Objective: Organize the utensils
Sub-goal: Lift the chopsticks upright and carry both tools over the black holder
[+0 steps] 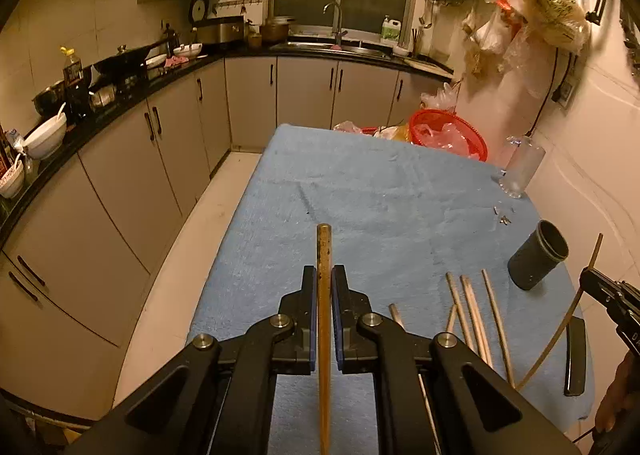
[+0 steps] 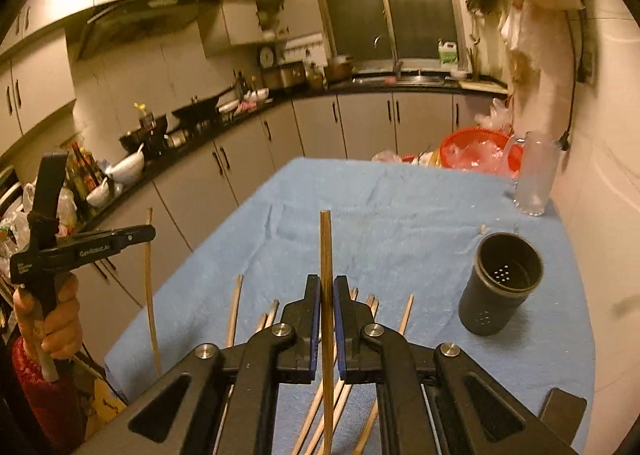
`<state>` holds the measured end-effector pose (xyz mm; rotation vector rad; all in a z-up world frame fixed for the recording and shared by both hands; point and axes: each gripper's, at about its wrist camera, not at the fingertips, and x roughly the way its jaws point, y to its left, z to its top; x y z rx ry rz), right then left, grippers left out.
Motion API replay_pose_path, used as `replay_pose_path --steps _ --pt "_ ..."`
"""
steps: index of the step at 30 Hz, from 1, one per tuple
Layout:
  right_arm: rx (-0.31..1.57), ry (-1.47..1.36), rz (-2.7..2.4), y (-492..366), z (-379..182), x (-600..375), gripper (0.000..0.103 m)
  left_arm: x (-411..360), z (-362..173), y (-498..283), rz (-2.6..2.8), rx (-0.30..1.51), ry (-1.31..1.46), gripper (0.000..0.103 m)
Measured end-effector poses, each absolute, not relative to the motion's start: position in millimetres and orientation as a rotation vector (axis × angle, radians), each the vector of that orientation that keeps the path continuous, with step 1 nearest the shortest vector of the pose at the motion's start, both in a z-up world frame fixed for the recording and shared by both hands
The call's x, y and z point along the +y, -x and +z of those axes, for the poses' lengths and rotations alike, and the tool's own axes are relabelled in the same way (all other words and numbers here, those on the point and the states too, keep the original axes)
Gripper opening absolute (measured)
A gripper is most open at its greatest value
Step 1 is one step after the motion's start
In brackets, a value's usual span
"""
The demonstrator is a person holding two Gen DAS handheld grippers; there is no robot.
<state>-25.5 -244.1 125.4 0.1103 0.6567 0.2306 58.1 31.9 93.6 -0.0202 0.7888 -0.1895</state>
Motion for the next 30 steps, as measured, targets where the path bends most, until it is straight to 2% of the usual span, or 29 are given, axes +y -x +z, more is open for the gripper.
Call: replay_pose_path --steps 30 --pt "0.561 -0.196 0.208 45 143 -280 0.007 -3 135 -41 -0.26 0.716 -0.014 0.007"
